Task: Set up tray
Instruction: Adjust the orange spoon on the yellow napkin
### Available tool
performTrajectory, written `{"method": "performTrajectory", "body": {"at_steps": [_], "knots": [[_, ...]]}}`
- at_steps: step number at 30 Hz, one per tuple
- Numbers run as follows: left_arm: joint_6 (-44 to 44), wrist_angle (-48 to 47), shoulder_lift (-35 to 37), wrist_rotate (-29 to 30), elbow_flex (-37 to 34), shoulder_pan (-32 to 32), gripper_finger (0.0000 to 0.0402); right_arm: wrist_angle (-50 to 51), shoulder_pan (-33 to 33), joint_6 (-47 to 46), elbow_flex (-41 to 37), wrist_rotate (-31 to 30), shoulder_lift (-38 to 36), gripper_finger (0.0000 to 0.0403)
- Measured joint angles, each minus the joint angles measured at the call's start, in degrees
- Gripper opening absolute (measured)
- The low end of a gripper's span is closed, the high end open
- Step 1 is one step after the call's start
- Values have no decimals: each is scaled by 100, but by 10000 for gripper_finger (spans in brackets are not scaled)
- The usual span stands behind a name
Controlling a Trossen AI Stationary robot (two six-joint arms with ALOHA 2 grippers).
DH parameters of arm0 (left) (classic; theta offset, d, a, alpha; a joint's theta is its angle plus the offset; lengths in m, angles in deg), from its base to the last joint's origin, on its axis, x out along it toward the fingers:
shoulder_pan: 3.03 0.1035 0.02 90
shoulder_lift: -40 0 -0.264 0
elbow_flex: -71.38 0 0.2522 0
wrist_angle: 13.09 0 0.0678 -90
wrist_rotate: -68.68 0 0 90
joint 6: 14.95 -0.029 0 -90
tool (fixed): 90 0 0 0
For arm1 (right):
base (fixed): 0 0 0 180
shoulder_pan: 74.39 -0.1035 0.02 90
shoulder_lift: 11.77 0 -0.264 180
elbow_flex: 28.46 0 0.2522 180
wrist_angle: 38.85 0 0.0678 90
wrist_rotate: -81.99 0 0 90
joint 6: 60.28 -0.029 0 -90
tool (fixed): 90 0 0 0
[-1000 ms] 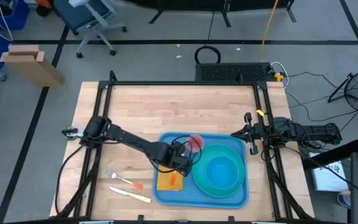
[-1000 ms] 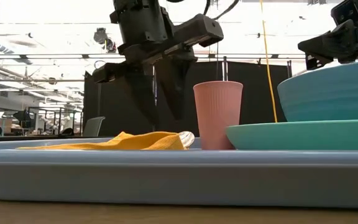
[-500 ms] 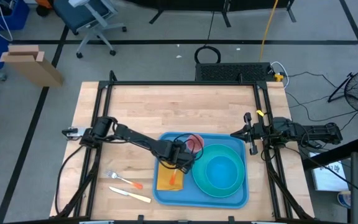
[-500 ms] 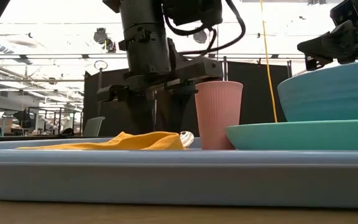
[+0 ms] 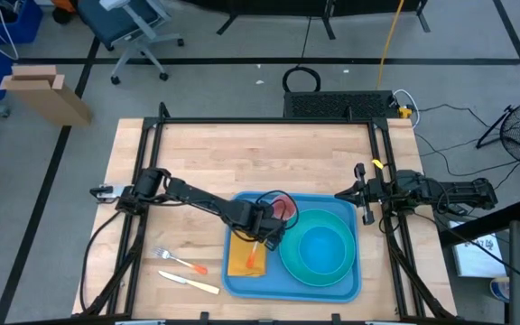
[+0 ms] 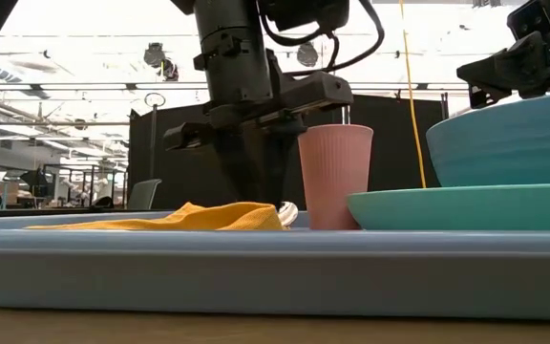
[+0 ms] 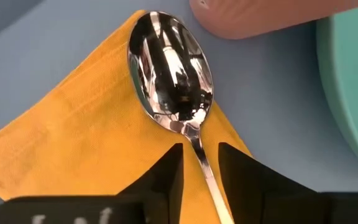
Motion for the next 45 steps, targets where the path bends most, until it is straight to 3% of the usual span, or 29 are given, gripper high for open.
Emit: {"method": "performTrajectory", "body": {"at_steps": [5, 16, 34, 45], "knots": [[-84, 1, 0, 15, 0, -4, 99, 0, 0, 0, 0, 0, 0, 0], [-98, 2, -35, 82, 2, -4, 146, 0, 0, 0, 0, 0, 0, 0], [242, 37, -44, 275, -179, -80, 147, 4, 0, 0, 2, 0, 0, 0], [115, 155, -110, 251, -179, -91, 75, 4, 0, 0, 3, 0, 0, 0]]}}
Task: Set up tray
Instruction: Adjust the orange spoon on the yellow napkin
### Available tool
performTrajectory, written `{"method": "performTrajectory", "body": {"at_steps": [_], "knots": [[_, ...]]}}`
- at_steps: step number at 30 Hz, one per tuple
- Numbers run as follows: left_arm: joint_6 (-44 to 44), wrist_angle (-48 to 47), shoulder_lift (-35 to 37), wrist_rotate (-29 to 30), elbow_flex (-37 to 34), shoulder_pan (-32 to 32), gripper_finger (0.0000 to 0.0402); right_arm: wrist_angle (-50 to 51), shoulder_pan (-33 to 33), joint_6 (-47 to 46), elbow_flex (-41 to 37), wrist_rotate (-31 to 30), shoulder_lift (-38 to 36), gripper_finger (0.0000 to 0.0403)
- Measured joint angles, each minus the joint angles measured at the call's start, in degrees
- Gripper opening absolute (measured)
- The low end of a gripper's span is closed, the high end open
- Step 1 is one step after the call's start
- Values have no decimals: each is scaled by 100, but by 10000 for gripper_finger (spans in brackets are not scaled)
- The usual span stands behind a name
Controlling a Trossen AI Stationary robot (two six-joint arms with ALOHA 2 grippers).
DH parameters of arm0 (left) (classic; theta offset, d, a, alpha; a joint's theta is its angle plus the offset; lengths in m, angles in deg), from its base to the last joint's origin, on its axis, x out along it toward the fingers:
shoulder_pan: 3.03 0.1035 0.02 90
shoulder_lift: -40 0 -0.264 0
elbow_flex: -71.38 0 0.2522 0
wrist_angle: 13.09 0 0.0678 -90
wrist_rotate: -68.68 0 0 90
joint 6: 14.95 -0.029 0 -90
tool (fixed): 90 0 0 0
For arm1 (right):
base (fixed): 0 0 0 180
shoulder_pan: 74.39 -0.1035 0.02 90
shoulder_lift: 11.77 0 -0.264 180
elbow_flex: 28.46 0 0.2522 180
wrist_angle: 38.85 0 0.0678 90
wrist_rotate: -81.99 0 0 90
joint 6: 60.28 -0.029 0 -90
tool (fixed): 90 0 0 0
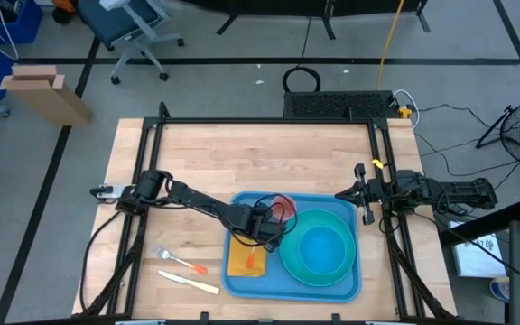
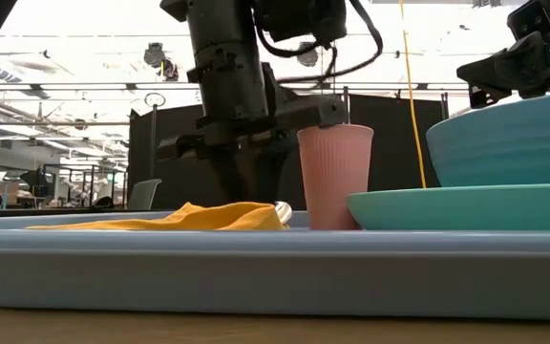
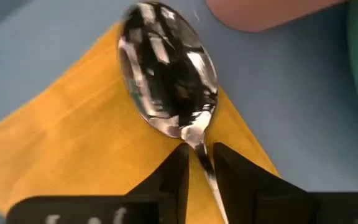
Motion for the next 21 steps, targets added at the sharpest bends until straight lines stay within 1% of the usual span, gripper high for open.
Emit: {"method": "performTrajectory", "body": {"at_steps": [6, 14, 21], "knots": [[-95, 184, -238, -126, 24, 5, 46, 17, 1, 7, 6, -2, -2, 0], [59, 177, -72, 31, 2, 6, 16, 20, 2, 7, 6, 0, -2, 0], [171, 156, 57, 117, 36, -17, 23, 21, 2, 4, 6, 0, -2, 0]]}}
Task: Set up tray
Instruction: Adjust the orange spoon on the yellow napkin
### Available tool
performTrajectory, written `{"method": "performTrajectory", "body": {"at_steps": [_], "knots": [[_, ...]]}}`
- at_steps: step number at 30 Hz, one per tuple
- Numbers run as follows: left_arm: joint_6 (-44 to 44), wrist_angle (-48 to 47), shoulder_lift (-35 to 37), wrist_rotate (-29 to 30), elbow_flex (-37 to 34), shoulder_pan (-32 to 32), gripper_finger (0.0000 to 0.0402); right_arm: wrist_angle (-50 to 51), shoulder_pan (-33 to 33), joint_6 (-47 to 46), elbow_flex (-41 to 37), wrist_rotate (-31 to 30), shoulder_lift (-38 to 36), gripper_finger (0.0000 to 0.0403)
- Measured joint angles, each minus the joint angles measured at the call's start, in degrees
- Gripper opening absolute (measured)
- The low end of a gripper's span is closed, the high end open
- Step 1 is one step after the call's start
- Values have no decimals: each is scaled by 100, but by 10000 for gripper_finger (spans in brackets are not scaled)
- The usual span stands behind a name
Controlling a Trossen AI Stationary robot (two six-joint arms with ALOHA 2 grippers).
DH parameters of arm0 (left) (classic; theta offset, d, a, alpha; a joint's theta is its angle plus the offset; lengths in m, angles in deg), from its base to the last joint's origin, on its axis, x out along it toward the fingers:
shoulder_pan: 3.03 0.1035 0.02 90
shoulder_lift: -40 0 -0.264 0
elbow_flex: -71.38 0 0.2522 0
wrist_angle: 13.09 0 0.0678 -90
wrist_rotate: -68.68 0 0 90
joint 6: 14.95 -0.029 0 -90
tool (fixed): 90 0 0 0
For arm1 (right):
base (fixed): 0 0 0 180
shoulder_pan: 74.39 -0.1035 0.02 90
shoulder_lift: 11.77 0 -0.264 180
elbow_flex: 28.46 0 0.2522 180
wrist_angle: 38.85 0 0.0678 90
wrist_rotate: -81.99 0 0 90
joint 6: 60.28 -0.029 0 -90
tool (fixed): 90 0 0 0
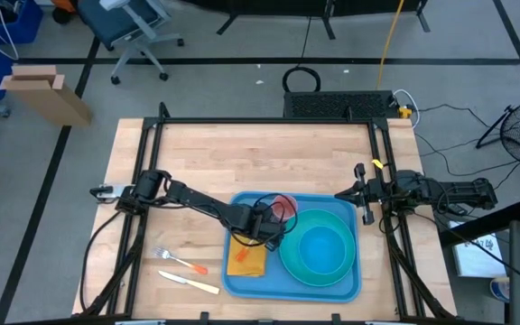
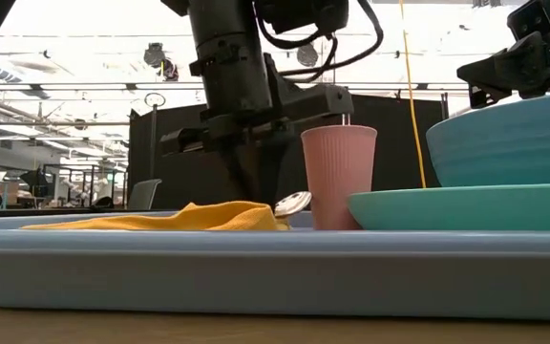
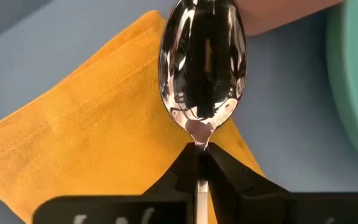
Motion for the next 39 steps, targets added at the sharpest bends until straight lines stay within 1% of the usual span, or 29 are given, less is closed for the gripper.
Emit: {"method": "performTrajectory", "body": {"at_steps": [5, 12, 17, 21, 26, 28, 31, 39], "knots": [[233, -172, 0, -121, 1, -46, 10, -2, -2, -2, 0, 0, 0, 0], [1287, -650, 4, -372, 3, -265, 13, -1, -2, -4, 0, 17, 0, 0], [1793, -596, 53, -420, 3, -306, 10, -2, 0, -4, 0, 22, 0, 0], [2326, -524, 314, -330, 13, -256, 12, 0, -2, -4, 0, 24, 0, 0], [2615, -461, 572, -36, 18, -243, 10, 0, -2, -2, 0, 26, 0, 0], [2655, -379, 566, 90, 18, -286, 10, 0, -2, 20, 0, 24, 0, 0], [2677, -162, 449, 122, 18, -326, 10, 0, -2, 25, 0, 26, 2, 0], [2810, -48, 319, 426, 16, -372, 10, -4, -2, 37, 0, 26, 2, 0]]}}
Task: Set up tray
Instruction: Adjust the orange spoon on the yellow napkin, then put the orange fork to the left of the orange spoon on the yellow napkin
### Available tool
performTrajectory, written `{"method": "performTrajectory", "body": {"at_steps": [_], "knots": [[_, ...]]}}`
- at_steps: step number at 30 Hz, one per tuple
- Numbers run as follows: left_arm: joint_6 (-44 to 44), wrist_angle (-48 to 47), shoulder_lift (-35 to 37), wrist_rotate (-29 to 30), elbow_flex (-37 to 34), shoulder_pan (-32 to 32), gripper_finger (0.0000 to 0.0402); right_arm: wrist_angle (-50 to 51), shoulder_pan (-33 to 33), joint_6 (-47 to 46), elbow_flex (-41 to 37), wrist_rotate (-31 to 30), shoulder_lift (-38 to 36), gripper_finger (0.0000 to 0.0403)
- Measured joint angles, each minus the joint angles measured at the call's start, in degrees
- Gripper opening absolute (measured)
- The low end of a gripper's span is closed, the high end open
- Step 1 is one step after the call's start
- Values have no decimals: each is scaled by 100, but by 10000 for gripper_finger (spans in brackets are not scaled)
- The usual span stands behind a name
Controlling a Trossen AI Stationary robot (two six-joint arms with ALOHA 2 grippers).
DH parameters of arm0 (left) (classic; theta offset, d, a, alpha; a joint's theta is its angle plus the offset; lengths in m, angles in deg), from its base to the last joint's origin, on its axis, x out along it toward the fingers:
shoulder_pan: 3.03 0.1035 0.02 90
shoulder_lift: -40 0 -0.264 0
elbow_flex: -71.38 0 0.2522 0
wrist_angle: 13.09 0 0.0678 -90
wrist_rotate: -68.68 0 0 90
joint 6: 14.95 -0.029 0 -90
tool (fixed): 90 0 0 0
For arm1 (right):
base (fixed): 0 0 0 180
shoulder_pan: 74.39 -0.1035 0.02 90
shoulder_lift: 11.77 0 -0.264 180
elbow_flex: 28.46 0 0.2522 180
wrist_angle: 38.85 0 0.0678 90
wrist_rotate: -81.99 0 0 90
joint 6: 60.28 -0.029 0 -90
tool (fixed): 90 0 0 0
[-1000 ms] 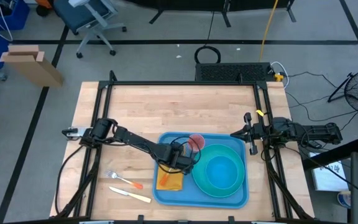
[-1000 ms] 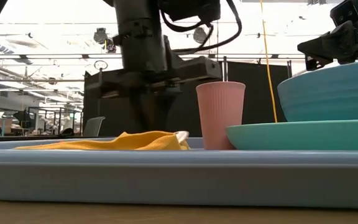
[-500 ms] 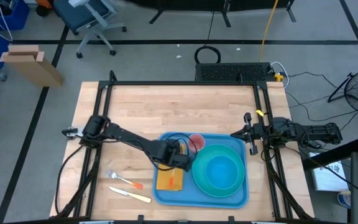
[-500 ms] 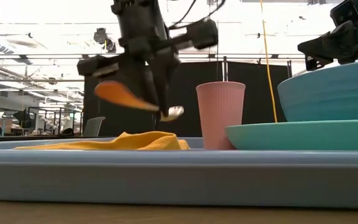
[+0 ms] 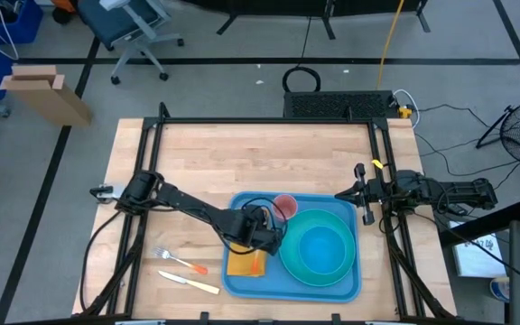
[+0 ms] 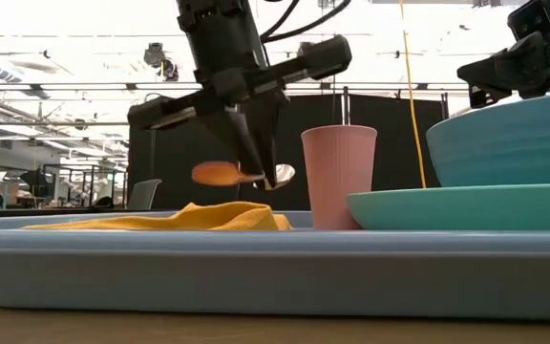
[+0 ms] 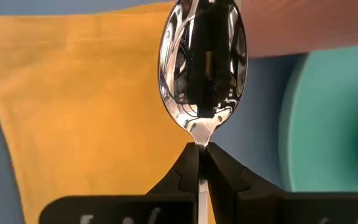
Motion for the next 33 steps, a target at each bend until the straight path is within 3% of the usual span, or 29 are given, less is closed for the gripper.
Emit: {"method": "performTrajectory", "body": {"at_steps": [18, 27, 33], "knots": [[-49, -77, -367, 143, -5, -6, 11, 2, 0, -37, -2, 1, 11, 0], [-233, 81, -354, 280, -2, -13, 83, 0, 0, -35, -2, 1, 11, 0], [-446, 64, -354, 284, -2, -13, 101, 0, 0, -22, -2, 1, 11, 0]]}}
